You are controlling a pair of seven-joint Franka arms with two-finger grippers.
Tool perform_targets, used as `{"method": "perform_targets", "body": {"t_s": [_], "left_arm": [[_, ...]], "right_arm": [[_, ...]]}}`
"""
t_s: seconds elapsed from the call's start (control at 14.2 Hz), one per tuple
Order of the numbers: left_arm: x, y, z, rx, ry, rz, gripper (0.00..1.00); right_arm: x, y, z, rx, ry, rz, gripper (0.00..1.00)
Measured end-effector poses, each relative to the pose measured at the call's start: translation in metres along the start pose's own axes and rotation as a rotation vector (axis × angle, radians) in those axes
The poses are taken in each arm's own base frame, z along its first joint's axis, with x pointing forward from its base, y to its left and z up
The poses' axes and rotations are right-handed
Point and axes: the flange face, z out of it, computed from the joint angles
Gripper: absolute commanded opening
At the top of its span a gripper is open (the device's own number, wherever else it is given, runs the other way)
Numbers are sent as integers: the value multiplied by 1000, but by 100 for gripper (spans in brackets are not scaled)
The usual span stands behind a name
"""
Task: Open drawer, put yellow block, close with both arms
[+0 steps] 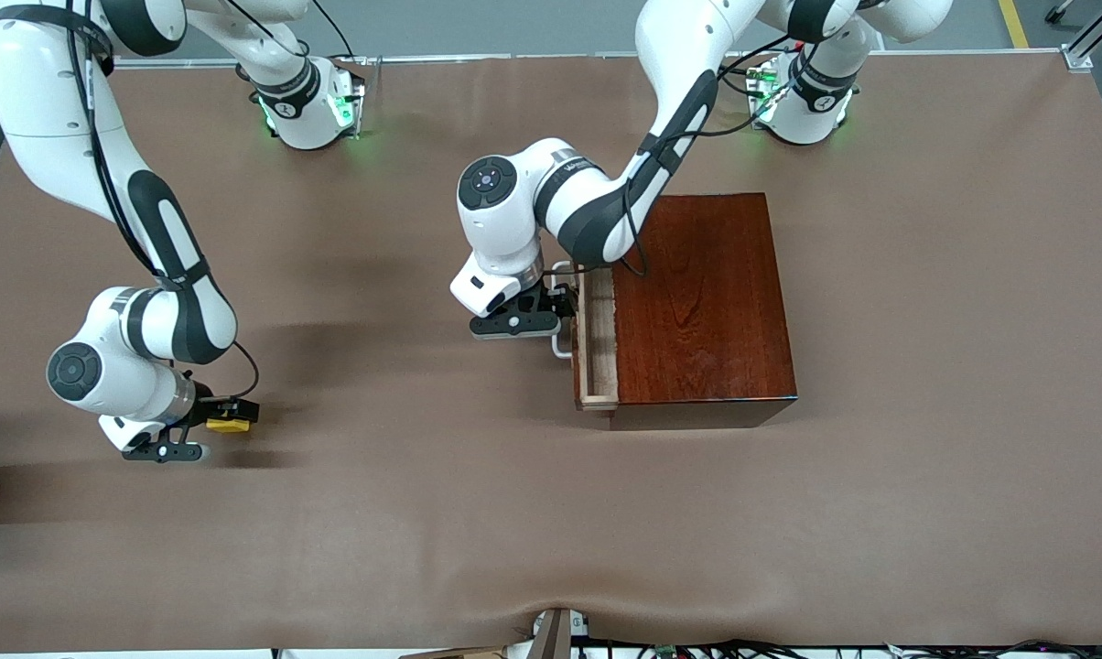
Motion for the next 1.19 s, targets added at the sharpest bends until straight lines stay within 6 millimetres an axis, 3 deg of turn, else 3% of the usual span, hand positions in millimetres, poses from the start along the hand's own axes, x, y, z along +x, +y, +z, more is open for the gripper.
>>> {"method": "perform_targets", "body": {"t_s": [0.28,0.56,0.77,0.98,1.19], "left_arm": [[-2,6,-4,-25,6,-4,100],[-2,13,-8,-55,7,-10,100],[-4,22,-8,-89,10,-15,100],[-4,23,-7,-90,10,-19,100],[-4,23,-7,-92,9,-22,100]], "right_arm": [[1,0,-1,0,2,-10,0],[10,-11,-13,1,15,-141,0],[24,-36,-52,7,-2,-245,0],[33,-79,-102,8,10,-358,0],[34,-111,-136,11,31,-476,0]]}}
